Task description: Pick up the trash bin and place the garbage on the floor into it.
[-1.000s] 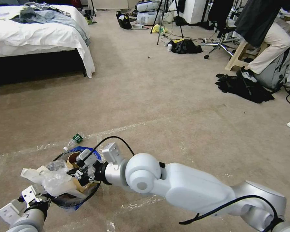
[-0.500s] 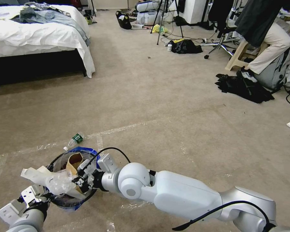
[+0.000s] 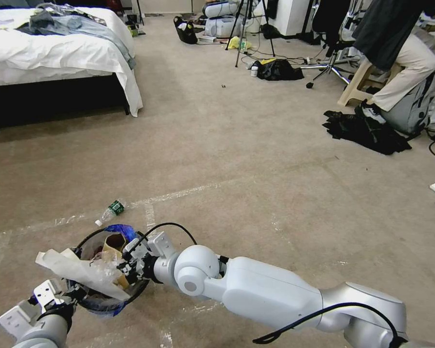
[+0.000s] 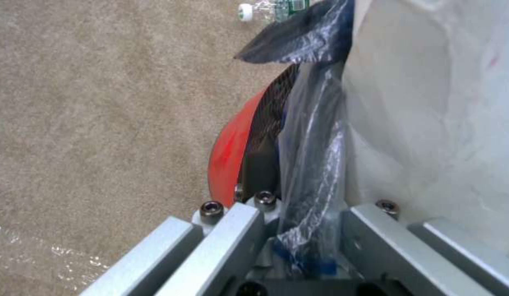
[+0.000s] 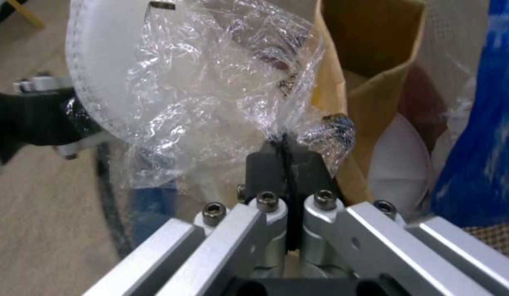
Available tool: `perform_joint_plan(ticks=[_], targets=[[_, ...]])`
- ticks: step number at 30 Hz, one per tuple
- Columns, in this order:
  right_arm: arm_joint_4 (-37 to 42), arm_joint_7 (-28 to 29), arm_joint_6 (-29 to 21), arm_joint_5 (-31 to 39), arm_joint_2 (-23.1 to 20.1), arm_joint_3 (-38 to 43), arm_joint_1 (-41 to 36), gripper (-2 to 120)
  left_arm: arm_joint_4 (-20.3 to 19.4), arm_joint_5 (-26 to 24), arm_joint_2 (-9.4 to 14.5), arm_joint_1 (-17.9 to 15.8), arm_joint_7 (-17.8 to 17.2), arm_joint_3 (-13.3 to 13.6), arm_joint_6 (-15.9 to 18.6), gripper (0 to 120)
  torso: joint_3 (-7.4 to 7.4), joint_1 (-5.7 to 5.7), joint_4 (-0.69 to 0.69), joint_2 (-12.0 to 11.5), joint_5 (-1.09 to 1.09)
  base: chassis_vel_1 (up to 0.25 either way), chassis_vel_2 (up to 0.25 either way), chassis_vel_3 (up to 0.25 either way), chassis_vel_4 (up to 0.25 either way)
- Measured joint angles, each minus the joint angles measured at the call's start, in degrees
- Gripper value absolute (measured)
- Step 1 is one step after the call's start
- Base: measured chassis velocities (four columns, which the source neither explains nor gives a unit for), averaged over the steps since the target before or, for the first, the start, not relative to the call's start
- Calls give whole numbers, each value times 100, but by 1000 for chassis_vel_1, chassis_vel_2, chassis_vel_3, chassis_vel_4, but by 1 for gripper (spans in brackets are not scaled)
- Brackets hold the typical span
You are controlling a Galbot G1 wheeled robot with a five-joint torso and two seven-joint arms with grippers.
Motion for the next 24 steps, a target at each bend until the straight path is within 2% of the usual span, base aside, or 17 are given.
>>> perform_joint_plan(ticks=[15, 18, 19, 21, 22, 24], targets=[[-7, 213, -32, -21, 24, -6, -18, 1, -3, 23, -1, 9, 12, 32, 0, 0, 0, 0, 0, 0, 0, 0, 0, 0, 0], [105, 282, -74, -2, -23, 45, -10, 14, 10, 24, 8, 0, 12, 32, 0, 0, 0, 0, 0, 0, 0, 0, 0, 0, 0], [105, 282, -74, -2, -23, 45, -10, 14, 10, 24, 8, 0, 12, 32, 0, 0, 0, 0, 0, 0, 0, 0, 0, 0, 0], [147, 312, -81, 0, -45, 76, -10, 24, 17, 25, 9, -2, 12, 33, 0, 0, 0, 0, 0, 0, 0, 0, 0, 0, 0], [147, 312, -81, 0, -45, 76, -10, 24, 17, 25, 9, -2, 12, 33, 0, 0, 0, 0, 0, 0, 0, 0, 0, 0, 0], [217, 339, -95, 3, -83, 108, -19, 35, 30, 25, 10, -3, 12, 35, 0, 0, 0, 0, 0, 0, 0, 0, 0, 0, 0]])
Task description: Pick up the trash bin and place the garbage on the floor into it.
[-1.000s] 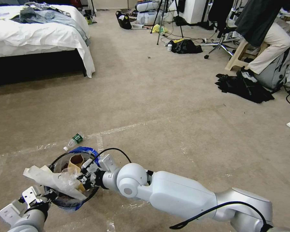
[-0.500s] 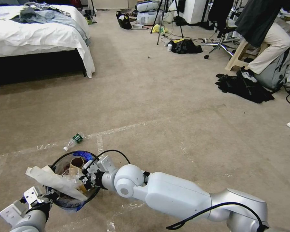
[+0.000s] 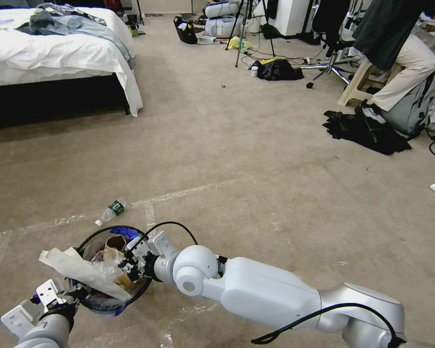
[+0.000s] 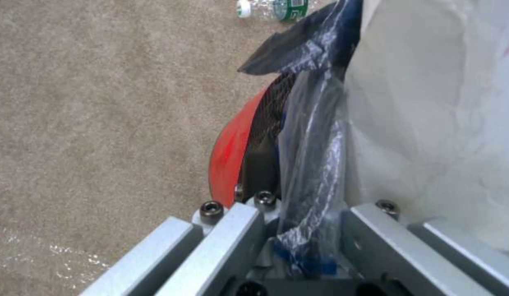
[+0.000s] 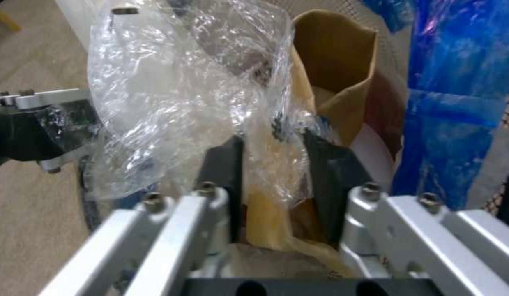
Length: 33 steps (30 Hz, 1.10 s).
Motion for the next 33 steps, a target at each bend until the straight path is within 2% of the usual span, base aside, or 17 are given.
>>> perform_joint_plan(ticks=[1, 4, 5, 10, 11, 13, 14, 16, 19, 33], targets=[[0, 0, 0, 0, 0, 0, 0, 35, 0, 0, 0, 0, 0, 0, 0, 0, 0, 0, 0, 0, 0, 0, 0, 0, 0], [27, 21, -7, -2, -21, 26, -9, 50, 12, 4, -1, 0, 0, 6, 0, 0, 0, 0, 0, 0, 0, 0, 0, 0, 0], [27, 21, -7, -2, -21, 26, -9, 50, 12, 4, -1, 0, 0, 6, 0, 0, 0, 0, 0, 0, 0, 0, 0, 0, 0], [27, 42, -7, -6, -20, 67, -28, 71, 30, 17, -8, -1, 0, 11, -5, 0, 0, 0, 0, 0, 0, 0, 0, 0, 0], [27, 42, -7, -6, -20, 67, -28, 71, 30, 17, -8, -1, 0, 11, -5, 0, 0, 0, 0, 0, 0, 0, 0, 0, 0], [38, 42, -4, -9, -23, 83, -28, 83, 36, 22, -13, 1, 2, 12, -7, 0, 0, 0, 0, 0, 0, 0, 0, 0, 0], [38, 42, -4, -9, -23, 83, -28, 83, 36, 22, -13, 1, 2, 12, -7, 0, 0, 0, 0, 0, 0, 0, 0, 0, 0], [74, 43, -2, -8, -24, 128, -26, 92, 49, 25, -15, -1, 5, 12, -9, 0, 0, 0, 0, 0, 0, 0, 0, 0, 0], [124, 42, 1, -2, -28, 199, -16, 99, 70, 28, -15, -8, 6, 12, -10, 0, 0, 0, 0, 0, 0, 0, 0, 0, 0], [250, 39, 5, 6, -133, 290, 18, 100, 87, 41, -15, -49, 7, 34, -9, 0, 0, 0, 0, 0, 0, 0, 0, 0, 0]])
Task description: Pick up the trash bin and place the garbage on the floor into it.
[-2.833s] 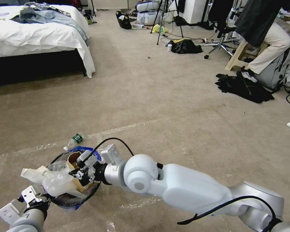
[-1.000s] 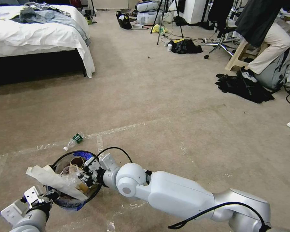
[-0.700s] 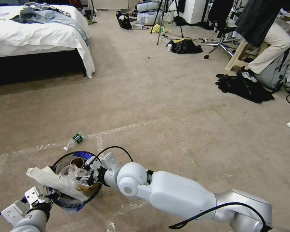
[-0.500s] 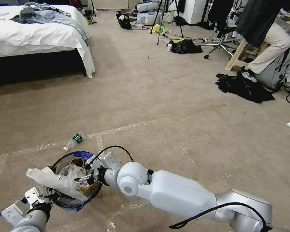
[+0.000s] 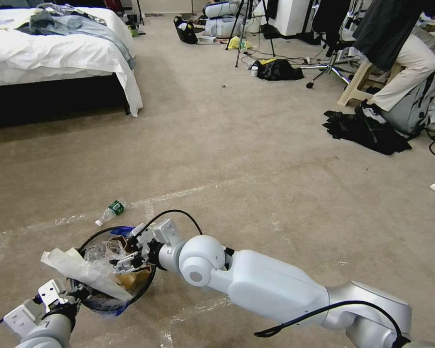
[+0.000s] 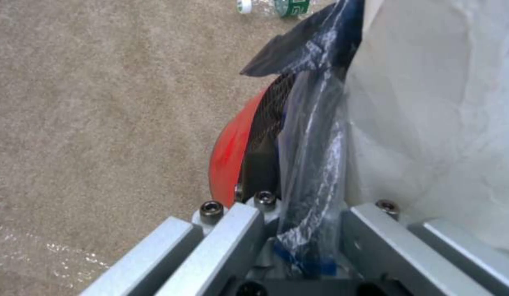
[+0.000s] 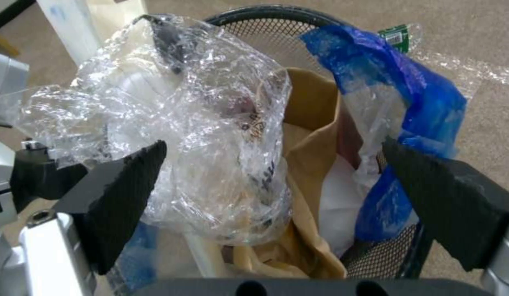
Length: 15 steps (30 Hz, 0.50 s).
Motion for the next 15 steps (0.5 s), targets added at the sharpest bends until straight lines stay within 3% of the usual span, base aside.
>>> perform_joint_plan(ticks=[15], targets=[[225, 5, 3, -32, -132, 281, 67, 100, -15, -7, 12, 9, -3, -11, 6, 0, 0, 0, 0, 0, 0, 0, 0, 0, 0]])
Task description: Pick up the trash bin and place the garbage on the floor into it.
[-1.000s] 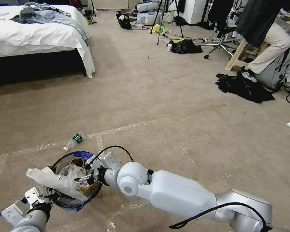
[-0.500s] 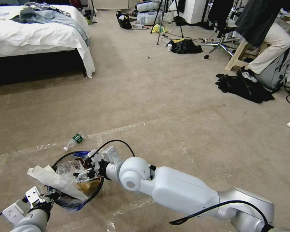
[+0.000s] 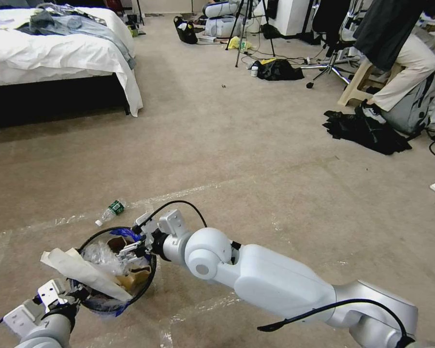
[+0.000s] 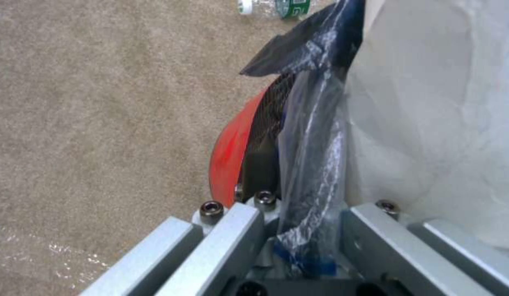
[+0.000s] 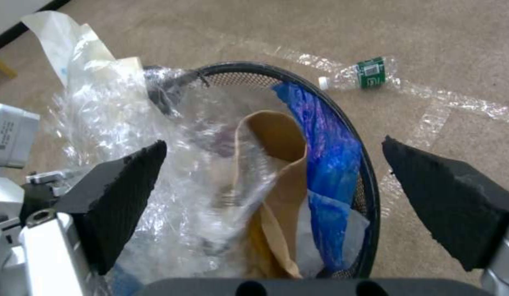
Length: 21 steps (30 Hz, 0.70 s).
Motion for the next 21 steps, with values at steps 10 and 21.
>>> perform_joint_plan(ticks=[10, 21], targets=[[59, 0, 16, 4, -42, 120, -16, 100, -23, -1, 5, 15, -1, 5, 4, 0, 0, 0, 0, 0, 0, 0, 0, 0, 0], [95, 21, 11, 6, -140, -51, -53, 100, -28, -7, -5, -9, -1, 17, 5, 0, 0, 0, 0, 0, 0, 0, 0, 0, 0]])
